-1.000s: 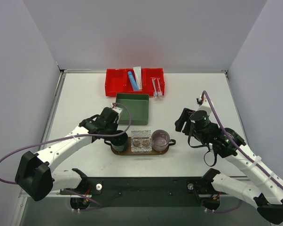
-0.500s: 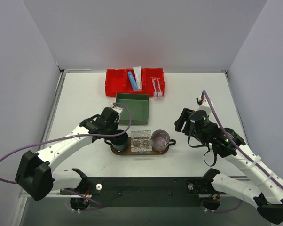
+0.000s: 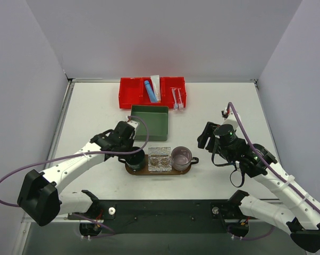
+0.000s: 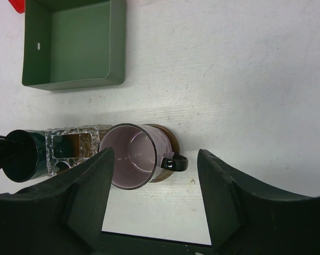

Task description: Prepare toiletry sets of a toothbrush and toothpaste on the tray

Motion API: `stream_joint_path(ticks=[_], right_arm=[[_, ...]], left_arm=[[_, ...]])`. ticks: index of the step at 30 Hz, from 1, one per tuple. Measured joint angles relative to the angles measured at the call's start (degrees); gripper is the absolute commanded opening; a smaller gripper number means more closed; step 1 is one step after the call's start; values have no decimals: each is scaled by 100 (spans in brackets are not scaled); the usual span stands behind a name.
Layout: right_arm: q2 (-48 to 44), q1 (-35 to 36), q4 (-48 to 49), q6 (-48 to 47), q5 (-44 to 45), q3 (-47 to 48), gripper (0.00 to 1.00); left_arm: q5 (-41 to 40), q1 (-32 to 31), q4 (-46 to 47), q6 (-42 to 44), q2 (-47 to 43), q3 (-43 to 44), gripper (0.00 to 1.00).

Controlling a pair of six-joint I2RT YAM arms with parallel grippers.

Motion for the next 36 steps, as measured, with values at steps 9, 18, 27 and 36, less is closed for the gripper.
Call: stream_joint_path(ticks=[9,18,27,36], right_arm=[[31,0,0,0,0,0,59],[66,0,0,0,0,0,59],[94,0,0,-2,-2,0,59],[96,0,0,-2,-4,0,59]], left_arm=[[-28,0,0,-15,76,0,36],[-48,0,0,-35,4,0,45],[-48,0,-2,-44,-238,0,50],[-44,0,96,50,-1023,2,54]])
